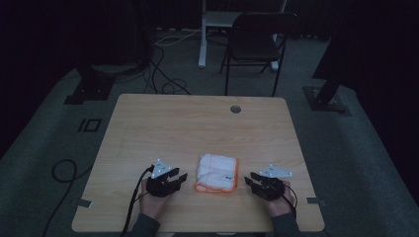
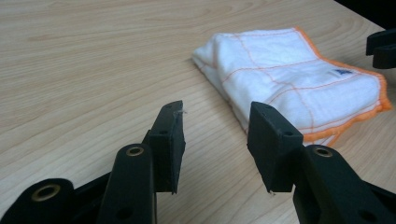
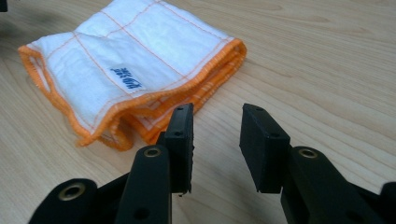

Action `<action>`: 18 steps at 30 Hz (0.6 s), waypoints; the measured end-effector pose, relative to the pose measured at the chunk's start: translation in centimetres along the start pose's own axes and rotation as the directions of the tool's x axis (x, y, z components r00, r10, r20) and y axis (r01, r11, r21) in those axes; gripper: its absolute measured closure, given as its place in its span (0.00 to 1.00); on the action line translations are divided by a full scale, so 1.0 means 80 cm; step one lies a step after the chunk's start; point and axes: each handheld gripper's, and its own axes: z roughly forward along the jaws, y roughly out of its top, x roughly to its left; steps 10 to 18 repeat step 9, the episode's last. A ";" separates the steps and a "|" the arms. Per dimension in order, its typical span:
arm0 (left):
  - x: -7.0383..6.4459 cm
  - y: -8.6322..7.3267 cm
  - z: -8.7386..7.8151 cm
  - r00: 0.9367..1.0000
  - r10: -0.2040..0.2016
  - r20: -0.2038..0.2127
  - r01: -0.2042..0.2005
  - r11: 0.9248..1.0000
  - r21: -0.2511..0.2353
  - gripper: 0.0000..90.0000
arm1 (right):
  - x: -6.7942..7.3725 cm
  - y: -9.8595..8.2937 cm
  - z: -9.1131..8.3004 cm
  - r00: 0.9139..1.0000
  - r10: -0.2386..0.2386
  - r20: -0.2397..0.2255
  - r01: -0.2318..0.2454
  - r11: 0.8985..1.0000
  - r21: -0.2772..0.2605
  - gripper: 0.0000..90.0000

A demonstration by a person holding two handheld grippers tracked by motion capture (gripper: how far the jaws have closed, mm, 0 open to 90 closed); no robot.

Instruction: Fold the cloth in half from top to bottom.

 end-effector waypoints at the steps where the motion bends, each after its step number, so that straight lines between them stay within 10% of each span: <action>1: 0.001 -0.001 0.000 1.000 -0.003 -0.002 0.003 1.000 -0.001 0.63 | -0.001 0.000 0.000 1.000 0.004 0.003 -0.004 1.000 -0.001 0.72; 18: 0.007 0.001 -0.003 1.000 -0.010 -0.014 0.010 1.000 -0.006 0.63 | -0.008 -0.002 -0.001 1.000 0.019 0.016 -0.019 1.000 -0.002 0.71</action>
